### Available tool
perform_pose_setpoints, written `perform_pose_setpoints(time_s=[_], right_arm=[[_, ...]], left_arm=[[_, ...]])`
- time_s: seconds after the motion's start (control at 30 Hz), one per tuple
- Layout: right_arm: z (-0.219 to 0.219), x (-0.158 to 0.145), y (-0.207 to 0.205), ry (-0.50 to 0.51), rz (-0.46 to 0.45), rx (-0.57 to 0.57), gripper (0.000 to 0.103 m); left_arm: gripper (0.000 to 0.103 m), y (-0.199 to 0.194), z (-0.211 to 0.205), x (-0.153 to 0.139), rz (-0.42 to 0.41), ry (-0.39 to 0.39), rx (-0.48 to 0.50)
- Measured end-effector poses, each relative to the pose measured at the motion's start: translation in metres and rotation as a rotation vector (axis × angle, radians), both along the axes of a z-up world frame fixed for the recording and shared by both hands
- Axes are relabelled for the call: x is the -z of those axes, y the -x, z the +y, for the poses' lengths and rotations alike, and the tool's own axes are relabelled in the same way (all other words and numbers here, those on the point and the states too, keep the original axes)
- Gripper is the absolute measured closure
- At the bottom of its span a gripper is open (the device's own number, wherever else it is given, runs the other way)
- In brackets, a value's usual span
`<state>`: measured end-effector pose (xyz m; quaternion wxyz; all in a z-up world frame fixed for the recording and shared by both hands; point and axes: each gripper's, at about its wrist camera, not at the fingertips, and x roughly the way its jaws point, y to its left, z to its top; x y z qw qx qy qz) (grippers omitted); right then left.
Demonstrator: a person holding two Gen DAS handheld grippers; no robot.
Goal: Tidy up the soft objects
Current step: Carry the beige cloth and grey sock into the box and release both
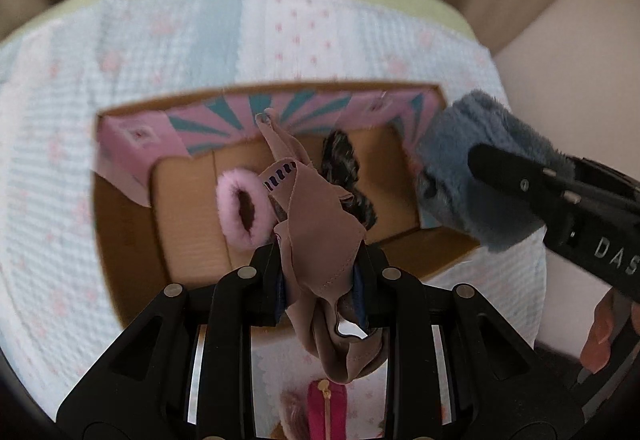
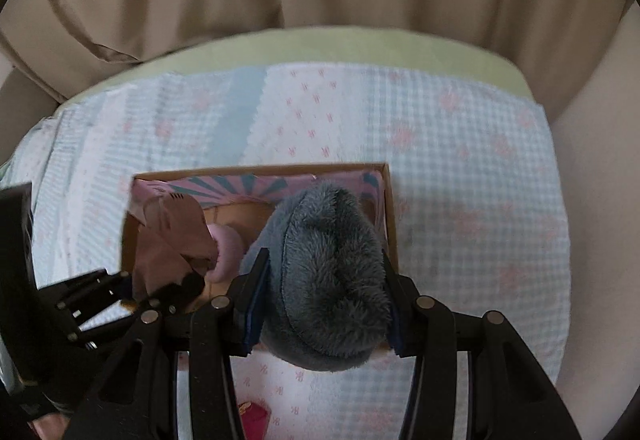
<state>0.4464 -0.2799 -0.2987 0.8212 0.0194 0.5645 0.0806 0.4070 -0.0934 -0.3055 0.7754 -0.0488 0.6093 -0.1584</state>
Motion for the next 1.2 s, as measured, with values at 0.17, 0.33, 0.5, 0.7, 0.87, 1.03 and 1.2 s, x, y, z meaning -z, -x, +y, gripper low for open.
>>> perform_pose_setpoints(time_s=[0.17,0.33,0.5,0.7,0.87,1.03,1.2], right_arm=[[-0.001,0.026,-0.016,-0.01,0.045,0.019,0.059],[0.002,0.034,-0.031,-0.093,0.057,0.009,0.027],[0.001,0.035,-0.033,-0.116,0.041,0.018,0.0],[0.0,0.036,-0.024,-0.11,0.034,0.015,0.0],[-0.001,0.016,-0.012,-0.096,-0.007,0.002,0.0],[-0.004,-0.016,0.004,-0.107,-0.044,0.012,0.0],[-0.003,-0.055,0.028,-0.105,-0.097,-0.008,0.0]], left_arm=[[0.081,-0.008,-0.006,0.026,0.019,-0.027,0.05],[0.001,-0.02,-0.013,0.023,0.004,-0.064,0.114],[0.0,-0.017,0.005,0.022,-0.003,-0.077,0.083],[0.0,-0.01,0.017,0.025,0.01,-0.091,0.063],[0.0,-0.002,0.021,0.008,-0.008,-0.088,0.054],[0.0,0.009,0.028,-0.022,-0.039,-0.085,0.047],[0.0,0.028,0.037,-0.065,-0.099,-0.083,0.028]])
